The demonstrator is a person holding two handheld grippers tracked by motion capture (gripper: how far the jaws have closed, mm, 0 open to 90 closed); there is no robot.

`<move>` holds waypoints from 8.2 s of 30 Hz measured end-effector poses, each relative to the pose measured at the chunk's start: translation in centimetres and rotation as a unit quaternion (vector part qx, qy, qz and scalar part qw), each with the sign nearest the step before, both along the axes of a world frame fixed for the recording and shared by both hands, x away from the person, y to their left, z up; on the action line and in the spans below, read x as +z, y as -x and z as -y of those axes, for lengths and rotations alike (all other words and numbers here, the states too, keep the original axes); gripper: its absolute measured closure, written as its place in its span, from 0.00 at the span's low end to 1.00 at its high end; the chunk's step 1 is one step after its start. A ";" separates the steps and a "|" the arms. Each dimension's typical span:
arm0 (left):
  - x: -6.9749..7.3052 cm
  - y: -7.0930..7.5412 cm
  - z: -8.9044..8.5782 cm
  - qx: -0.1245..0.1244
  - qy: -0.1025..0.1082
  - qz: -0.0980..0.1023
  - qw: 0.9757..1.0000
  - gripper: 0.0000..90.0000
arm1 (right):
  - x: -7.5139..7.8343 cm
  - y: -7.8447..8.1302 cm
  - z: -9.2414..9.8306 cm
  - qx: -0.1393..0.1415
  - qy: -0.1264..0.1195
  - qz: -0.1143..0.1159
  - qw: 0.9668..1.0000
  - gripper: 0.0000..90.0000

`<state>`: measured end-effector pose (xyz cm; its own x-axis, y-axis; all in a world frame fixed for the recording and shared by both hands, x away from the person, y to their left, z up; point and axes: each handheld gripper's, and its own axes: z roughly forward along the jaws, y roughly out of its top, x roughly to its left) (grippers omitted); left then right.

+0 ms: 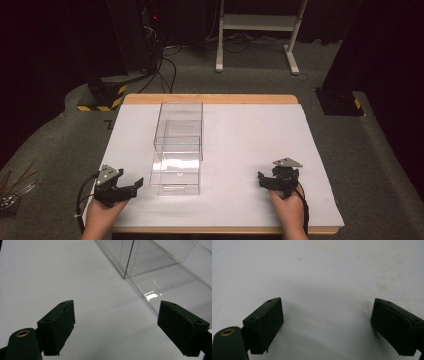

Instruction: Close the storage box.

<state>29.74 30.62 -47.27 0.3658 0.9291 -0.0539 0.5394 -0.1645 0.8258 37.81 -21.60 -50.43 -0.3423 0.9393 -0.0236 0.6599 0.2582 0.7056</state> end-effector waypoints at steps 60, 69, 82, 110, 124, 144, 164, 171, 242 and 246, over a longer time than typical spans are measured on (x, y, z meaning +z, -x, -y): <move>0.4 2.0 5.2 -0.086 0.023 0.025 0.996 0.17 | 0.0 0.0 -0.1 -0.003 0.001 0.000 1.000 0.12; 0.2 1.9 5.7 -0.090 0.016 0.038 0.995 0.30 | 0.0 0.0 -0.1 -0.003 0.001 0.001 1.000 0.12; -0.4 1.7 5.6 -0.080 0.038 0.028 0.996 0.23 | 0.0 0.0 -0.1 -0.003 0.001 0.001 1.000 0.12; -0.7 0.9 6.7 -0.080 0.039 0.032 0.996 0.26 | 0.0 0.1 -0.1 -0.002 0.001 0.001 1.000 0.12; -0.7 0.3 6.4 -0.071 0.042 0.032 0.996 0.28 | 0.0 0.1 -0.1 -0.003 0.001 0.001 1.000 0.12; -0.5 -0.8 6.0 -0.068 0.047 0.033 0.996 0.29 | 0.0 0.1 0.0 -0.002 0.000 0.001 1.000 0.12; -0.4 -2.1 6.3 -0.052 0.026 0.034 0.998 0.28 | 0.0 0.1 0.0 -0.002 0.001 0.001 1.000 0.12; -0.5 -2.6 6.4 -0.041 0.031 0.032 0.998 0.24 | 0.0 0.1 0.0 -0.002 0.001 0.001 1.000 0.12; -1.3 -9.1 6.8 -0.009 0.060 0.021 0.998 0.20 | 0.0 0.1 0.0 -0.002 0.000 0.001 1.000 0.12; -1.1 -9.4 7.2 -0.012 0.053 0.023 0.998 0.20 | 0.0 0.1 0.0 -0.002 0.000 0.001 1.000 0.12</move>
